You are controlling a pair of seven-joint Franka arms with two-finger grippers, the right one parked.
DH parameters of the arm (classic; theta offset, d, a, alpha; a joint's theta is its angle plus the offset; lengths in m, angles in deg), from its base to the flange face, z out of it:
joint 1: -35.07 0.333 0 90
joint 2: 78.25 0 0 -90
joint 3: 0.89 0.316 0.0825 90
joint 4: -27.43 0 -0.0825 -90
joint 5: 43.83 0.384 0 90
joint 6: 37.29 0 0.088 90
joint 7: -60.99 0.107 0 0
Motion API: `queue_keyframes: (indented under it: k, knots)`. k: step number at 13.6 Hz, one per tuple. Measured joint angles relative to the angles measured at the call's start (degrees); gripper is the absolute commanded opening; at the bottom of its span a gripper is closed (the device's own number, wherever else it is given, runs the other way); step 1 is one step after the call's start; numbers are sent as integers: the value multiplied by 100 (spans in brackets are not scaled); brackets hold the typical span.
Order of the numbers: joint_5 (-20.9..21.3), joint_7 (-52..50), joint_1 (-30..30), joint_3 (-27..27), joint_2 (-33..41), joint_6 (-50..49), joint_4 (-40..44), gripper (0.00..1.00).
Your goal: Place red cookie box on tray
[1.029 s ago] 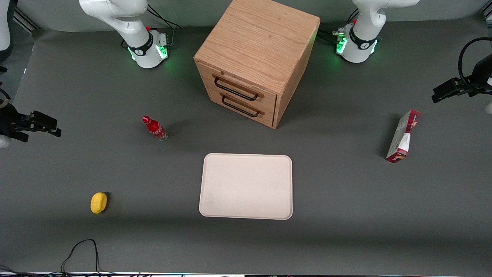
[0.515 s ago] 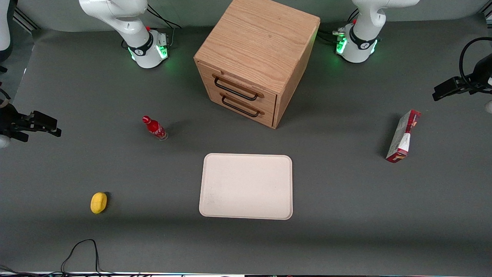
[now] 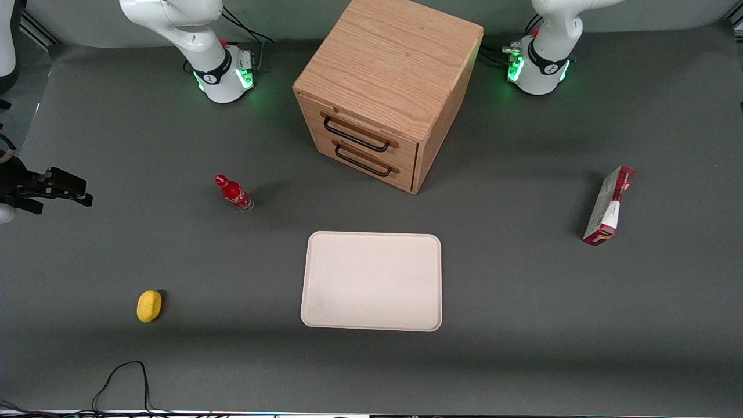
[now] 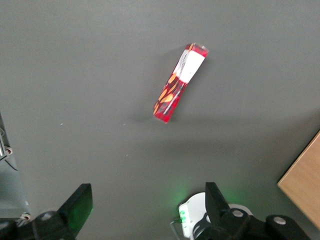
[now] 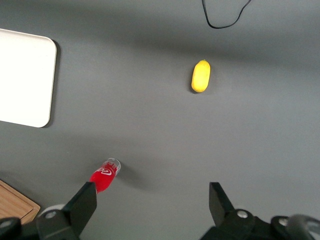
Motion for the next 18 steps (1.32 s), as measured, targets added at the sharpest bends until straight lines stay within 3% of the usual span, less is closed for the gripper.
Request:
queue_keyframes:
  k: [7, 14, 18]
  knots:
    - [22, 89, -29, -229, 16, 126, -542, 100]
    - [59, 94, -122, -500, -15, 2770, -2802, 100]
    - [374, 181, -302, -537, -79, 4666, -4205, 100]
